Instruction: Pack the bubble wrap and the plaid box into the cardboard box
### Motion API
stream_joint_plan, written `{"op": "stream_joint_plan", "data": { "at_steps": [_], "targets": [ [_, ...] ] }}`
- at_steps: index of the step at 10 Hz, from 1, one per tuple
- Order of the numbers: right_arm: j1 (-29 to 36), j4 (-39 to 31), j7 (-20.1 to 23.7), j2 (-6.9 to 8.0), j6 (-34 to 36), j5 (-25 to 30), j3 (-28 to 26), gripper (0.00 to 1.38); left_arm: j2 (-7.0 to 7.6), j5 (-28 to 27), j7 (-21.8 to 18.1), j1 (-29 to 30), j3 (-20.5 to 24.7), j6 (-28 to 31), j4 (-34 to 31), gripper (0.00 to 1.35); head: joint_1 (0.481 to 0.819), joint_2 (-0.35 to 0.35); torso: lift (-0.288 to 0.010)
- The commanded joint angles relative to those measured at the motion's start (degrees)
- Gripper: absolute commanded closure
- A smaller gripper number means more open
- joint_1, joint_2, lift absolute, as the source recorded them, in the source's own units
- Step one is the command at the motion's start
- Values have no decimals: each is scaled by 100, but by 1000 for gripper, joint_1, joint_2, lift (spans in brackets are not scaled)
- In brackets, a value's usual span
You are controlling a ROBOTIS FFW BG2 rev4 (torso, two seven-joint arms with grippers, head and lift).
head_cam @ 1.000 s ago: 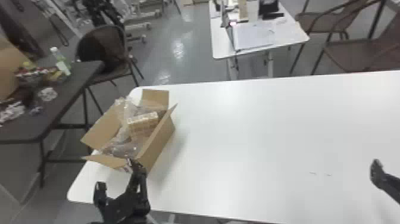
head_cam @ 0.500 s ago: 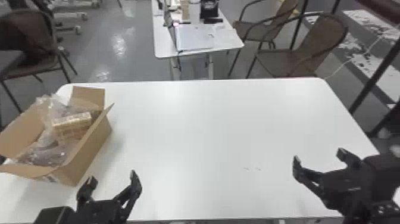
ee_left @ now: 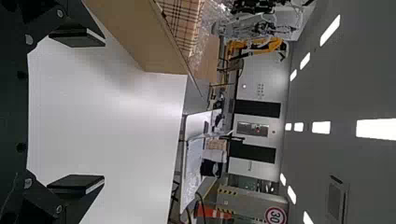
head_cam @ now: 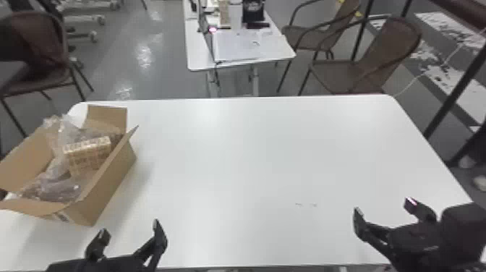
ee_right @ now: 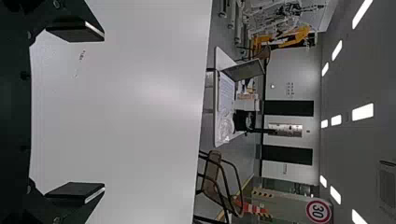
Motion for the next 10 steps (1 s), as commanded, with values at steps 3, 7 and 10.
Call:
{"op": "stream_joint_plan", "data": {
  "at_steps": [3,7,10],
  "targets": [
    [-51,-41,82,-27,52,61,-32,159,-20,-118,98,32,13,-121,7,251,695,54,-119],
    [-42,-93,82,-36,113,96,-32,159,-20,-206,177,67,13,-226,7,252,695,58,-119],
    [-68,-76,82,-27,149,78,-32,159,-20,-250,256,85,13,-279,16,252,695,61,-119]
  ]
}}
